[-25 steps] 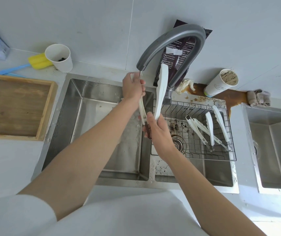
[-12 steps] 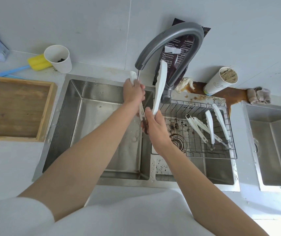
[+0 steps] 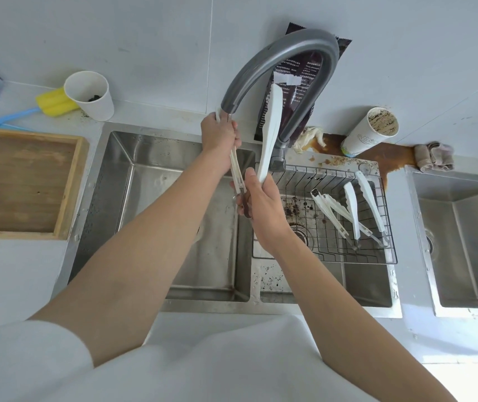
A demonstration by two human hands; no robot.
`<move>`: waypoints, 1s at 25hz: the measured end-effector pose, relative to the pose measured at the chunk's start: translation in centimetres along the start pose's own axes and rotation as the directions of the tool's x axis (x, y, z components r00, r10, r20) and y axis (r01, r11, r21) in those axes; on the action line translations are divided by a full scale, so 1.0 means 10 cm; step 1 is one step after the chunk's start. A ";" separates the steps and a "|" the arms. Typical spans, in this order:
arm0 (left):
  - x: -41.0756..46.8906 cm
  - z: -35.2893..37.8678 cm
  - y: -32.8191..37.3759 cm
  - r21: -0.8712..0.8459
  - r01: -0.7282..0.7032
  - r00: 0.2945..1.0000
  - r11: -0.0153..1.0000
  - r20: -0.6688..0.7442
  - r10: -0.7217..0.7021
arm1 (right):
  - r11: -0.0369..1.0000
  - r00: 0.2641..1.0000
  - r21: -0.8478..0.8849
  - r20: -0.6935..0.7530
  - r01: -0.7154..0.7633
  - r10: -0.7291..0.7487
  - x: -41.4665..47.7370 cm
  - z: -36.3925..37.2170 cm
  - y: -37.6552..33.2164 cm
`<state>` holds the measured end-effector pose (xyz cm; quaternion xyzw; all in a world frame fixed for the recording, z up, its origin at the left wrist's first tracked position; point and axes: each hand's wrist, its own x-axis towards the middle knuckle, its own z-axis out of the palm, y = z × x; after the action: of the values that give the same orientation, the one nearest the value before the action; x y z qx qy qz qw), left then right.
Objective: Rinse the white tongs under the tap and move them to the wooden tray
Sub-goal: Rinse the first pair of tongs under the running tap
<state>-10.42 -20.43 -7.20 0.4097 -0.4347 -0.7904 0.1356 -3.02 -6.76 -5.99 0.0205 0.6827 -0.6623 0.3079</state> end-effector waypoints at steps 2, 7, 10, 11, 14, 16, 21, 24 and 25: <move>-0.03 0.00 0.01 -0.115 0.133 0.991 0.984 0.049 -0.128 | 0.985 0.998 0.156 0.011 -0.071 0.070 0.00 0.00 -0.03; -0.17 -0.04 0.01 -0.224 0.227 0.972 0.948 0.117 -0.205 | 0.909 0.976 0.363 0.003 -0.206 0.220 -0.01 -0.06 -0.09; -0.24 -0.08 0.00 -0.321 0.264 0.958 0.910 0.194 -0.210 | 0.851 0.966 0.462 0.048 -0.248 0.255 -0.02 -0.08 -0.12; -0.26 -0.10 0.00 -0.358 0.279 0.952 0.891 0.225 -0.208 | 0.826 0.960 0.497 0.064 -0.266 0.271 -0.01 -0.08 -0.12; -0.31 -0.12 -0.04 -0.433 0.339 0.927 0.835 0.305 -0.219 | 0.713 0.932 0.608 0.145 -0.348 0.332 0.00 -0.09 -0.11; -0.32 -0.11 -0.06 -0.463 0.391 0.906 0.795 0.344 -0.245 | 0.614 0.903 0.671 0.229 -0.417 0.363 0.00 -0.11 -0.11; -0.29 -0.12 -0.11 -0.651 0.471 0.875 0.596 0.428 -0.224 | 0.399 0.831 0.749 0.363 -0.530 0.422 0.02 -0.13 -0.18; -0.34 -0.17 -0.19 -0.708 0.489 0.860 0.509 0.489 -0.147 | 0.284 0.794 0.772 0.423 -0.568 0.437 0.05 -0.13 -0.20; -0.36 -0.18 -0.20 -0.711 0.478 0.863 0.515 0.489 -0.126 | 0.274 0.786 0.770 0.431 -0.577 0.443 0.05 -0.12 -0.19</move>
<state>-6.49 -18.30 -7.39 0.2113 0.0409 -0.9734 0.0792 -4.77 -6.07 -4.65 0.3486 0.1785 -0.7779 0.4915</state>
